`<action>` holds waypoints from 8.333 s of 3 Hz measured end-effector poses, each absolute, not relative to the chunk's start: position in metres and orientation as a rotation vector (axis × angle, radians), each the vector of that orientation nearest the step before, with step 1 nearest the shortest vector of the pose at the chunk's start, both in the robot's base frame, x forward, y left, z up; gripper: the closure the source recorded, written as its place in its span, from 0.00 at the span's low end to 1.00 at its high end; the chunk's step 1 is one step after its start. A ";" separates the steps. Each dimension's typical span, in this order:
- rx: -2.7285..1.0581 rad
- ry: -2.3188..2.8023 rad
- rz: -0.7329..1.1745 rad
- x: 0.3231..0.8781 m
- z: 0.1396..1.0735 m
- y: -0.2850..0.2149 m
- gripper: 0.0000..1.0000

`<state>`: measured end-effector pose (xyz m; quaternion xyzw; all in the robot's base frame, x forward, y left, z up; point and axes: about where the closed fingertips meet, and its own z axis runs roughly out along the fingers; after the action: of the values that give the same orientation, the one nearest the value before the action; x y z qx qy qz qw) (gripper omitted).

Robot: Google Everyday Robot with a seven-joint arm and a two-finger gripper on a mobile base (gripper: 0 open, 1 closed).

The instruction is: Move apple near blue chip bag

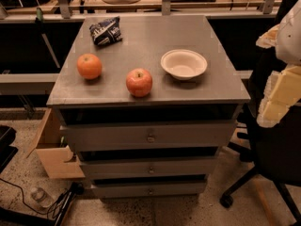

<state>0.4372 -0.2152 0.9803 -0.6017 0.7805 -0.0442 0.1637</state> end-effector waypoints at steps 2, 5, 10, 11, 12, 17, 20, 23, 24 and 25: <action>-1.606 2.203 -0.087 0.431 0.992 -0.200 0.00; -1.317 1.992 0.159 0.386 0.916 -0.147 0.00; -1.080 1.575 0.427 0.489 0.879 -0.033 0.00; -1.053 1.493 0.506 0.517 0.874 -0.005 0.00; -1.051 1.461 0.561 0.533 0.873 0.016 0.00; -1.044 1.573 0.675 0.595 0.852 0.056 0.18; -1.041 1.584 0.667 0.599 0.844 0.057 0.96; -1.144 1.553 0.583 0.646 0.928 0.080 1.00; -1.163 1.593 0.575 0.690 0.955 0.086 1.00; -1.173 1.680 0.568 0.738 0.949 0.081 1.00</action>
Offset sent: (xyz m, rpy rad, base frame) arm -0.0172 0.0443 0.0295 0.2404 -0.1234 -0.1273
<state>0.7376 0.0808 0.9493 -0.4823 0.6903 0.2335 0.4861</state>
